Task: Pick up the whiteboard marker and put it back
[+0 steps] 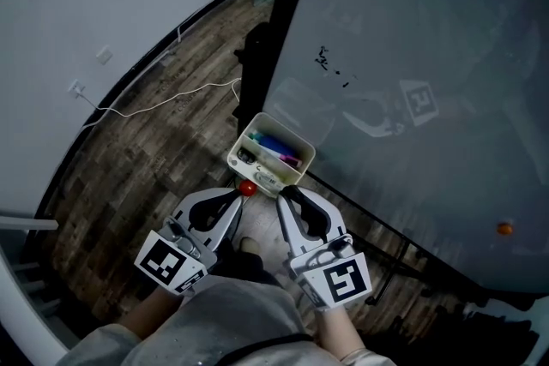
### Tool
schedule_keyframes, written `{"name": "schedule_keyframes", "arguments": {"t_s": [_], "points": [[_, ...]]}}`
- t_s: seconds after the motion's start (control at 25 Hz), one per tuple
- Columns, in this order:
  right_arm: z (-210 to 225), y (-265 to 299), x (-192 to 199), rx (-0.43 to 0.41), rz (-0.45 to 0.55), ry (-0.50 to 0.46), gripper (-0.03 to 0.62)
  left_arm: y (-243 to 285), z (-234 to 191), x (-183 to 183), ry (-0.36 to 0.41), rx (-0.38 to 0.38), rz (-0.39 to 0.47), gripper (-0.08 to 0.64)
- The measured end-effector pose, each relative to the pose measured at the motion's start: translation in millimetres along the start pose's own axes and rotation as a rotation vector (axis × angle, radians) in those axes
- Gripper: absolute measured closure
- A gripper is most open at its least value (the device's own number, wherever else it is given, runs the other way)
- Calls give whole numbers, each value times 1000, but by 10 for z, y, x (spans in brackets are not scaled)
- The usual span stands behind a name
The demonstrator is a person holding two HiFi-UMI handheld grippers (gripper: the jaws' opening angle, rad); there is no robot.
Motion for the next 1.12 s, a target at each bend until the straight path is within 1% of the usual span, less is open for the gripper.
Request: {"name": "schedule_keyframes", "arguments": {"t_s": [0.08,0.2,0.52,0.64,0.8,0.96,1.12], "points": [[9,-4,-25,8,-12,1,517,-3,-15,-13,4,3,1,546],[3,-22,-82,-3,3,-3,517,-3,-15,-27,5,9,3,546],[1,-46,-264,-25,4,-14,517,29,-16,-82,15,19,9,546],[-10,-52,-321,-33,6,-18,517,35,-33,-98,19,17,13,546],[6,-74,-317,-22,-16,-31,517,34,-52,-122,22,13,17,546],[-35,-76,-393,-36,-1,-16,517,24,-63,-141,25,8,19,546],[-44,-89,-420,-40,-1,-23,517,17,-87,-163,33,1,25,546]]}}
Point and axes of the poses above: the fingertips, and each gripper's own axes: y forward along the fingers, z to its right, x out of its underside, the point moved 1 cm from there along -y, backward along the fingers, and after that the axes turned 2 degrees about y, right-handed, at the moved point
